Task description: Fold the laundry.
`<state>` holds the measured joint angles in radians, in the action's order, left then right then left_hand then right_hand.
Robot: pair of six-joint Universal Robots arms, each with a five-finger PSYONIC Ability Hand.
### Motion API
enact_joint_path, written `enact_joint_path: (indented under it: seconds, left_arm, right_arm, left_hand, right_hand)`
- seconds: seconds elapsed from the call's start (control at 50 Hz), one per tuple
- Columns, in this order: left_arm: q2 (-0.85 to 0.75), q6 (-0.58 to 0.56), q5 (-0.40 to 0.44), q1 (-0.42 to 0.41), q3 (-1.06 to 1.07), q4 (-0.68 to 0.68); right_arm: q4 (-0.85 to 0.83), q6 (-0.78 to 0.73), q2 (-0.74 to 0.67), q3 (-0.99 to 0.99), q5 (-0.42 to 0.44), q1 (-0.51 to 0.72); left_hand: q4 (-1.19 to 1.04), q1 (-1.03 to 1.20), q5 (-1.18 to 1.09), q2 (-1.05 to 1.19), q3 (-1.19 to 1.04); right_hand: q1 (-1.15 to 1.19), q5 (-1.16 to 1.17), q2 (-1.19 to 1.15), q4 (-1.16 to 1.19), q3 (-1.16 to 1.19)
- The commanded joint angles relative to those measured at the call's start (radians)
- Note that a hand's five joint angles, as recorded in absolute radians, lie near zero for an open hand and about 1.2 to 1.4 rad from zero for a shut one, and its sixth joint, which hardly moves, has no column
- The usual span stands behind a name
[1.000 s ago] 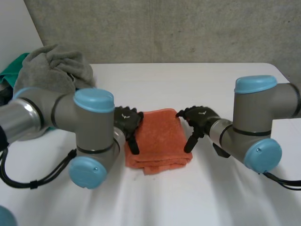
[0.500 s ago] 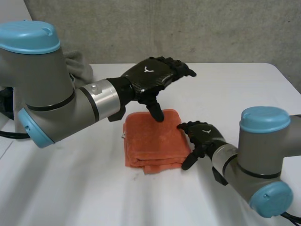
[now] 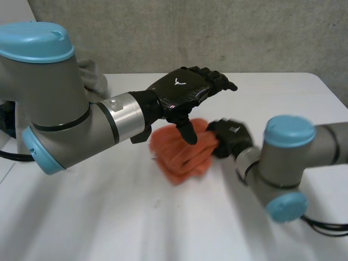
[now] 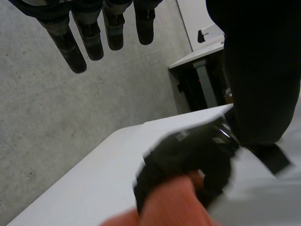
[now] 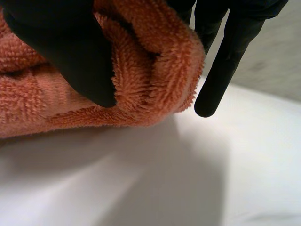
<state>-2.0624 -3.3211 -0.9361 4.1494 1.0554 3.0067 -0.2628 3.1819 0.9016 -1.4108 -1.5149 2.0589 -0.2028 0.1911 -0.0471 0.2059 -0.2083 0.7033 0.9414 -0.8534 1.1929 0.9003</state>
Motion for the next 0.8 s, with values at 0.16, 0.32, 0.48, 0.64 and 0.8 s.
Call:
enact_joint_path:
  seconds: [0.16,0.32,0.48,0.64,0.8]
  left_arm:
    - [0.042,0.0,0.0,-0.02,-0.009,0.003]
    - [0.042,-0.002,0.0,-0.043,-0.02,0.003]
    - [0.034,-0.003,-0.021,-0.047,-0.02,0.003]
    - [0.028,-0.002,-0.023,-0.047,-0.032,0.008]
    - [0.03,0.0,-0.026,-0.047,-0.032,0.008]
  right_arm:
    - [0.121,-0.145,-0.277,0.525,-0.011,-0.422]
    - [0.324,-0.152,-0.551,1.019,-0.011,-0.532]
    - [0.37,-0.163,-0.638,1.187,-0.014,-0.62]
    - [0.367,-0.227,-0.641,1.176,-0.064,-0.654]
    - [0.338,-0.362,-0.552,1.061,-0.146,-0.652]
  left_hand:
    - [0.019,-0.007,0.037,-0.022,0.024]
    - [0.019,-0.007,0.037,-0.022,0.024]
    - [0.019,-0.007,0.037,-0.022,0.024]
    - [0.019,-0.007,0.037,-0.022,0.024]
    - [0.019,-0.007,0.037,-0.022,0.024]
  right_hand:
    - [0.693,0.28,-0.543,0.203,0.496]
    - [0.693,0.28,-0.543,0.203,0.496]
    - [-0.318,-0.731,0.468,-0.808,-0.515]
    - [-0.529,-0.941,0.679,-1.018,-0.726]
    - [-0.529,-0.941,0.679,-1.018,-0.726]
